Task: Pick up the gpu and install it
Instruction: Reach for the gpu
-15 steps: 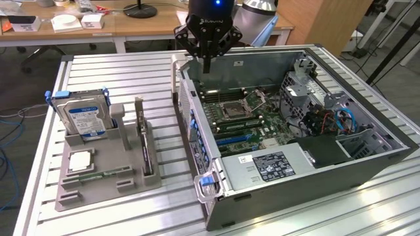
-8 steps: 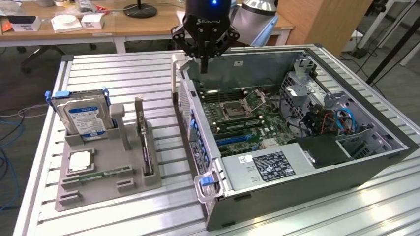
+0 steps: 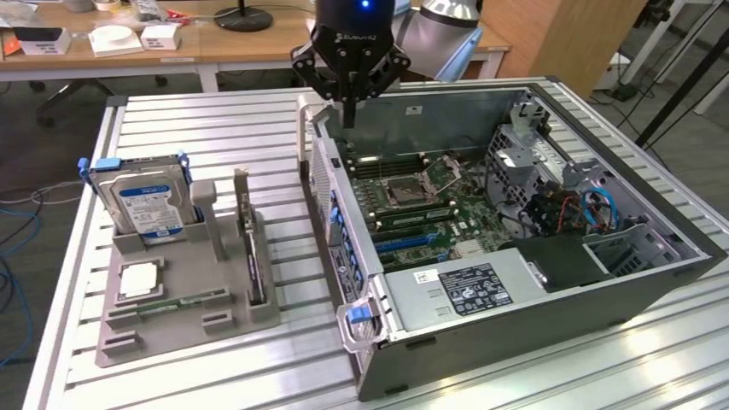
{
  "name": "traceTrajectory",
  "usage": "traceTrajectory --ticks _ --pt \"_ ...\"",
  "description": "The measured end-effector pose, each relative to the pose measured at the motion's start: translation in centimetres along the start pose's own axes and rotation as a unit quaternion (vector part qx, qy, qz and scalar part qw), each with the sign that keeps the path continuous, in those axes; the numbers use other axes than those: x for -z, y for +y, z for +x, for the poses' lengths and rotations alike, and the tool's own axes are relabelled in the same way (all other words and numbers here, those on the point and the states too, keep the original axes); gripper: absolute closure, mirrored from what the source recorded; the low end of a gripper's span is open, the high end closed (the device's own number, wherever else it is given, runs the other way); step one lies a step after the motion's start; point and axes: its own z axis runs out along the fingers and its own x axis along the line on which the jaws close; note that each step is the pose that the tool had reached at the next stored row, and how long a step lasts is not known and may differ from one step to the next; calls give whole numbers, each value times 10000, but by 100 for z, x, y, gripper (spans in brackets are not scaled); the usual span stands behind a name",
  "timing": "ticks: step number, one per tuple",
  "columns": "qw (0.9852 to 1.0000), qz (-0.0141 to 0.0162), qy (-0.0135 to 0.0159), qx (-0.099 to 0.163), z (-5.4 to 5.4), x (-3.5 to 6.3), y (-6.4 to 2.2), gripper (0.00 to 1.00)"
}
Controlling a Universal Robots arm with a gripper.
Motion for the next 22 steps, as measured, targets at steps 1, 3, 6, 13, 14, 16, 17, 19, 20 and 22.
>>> traceTrajectory --ticks 1,3,6,13,14,16,17,19,20,22 --pt "10000 0 0 0 8 0 -1 89" --pt "10000 0 0 0 25 0 -2 89" --pt "10000 0 0 0 50 0 -4 89" --pt "10000 0 0 0 110 -1 -8 89" --pt "10000 0 0 0 118 0 -9 89" --pt "10000 0 0 0 133 0 -10 89" --pt "10000 -1 0 0 140 -1 -11 89" --pt "10000 0 0 0 154 -1 -11 89" --pt "10000 0 0 0 162 -1 -12 89" --pt "10000 0 0 0 175 -1 -13 89"
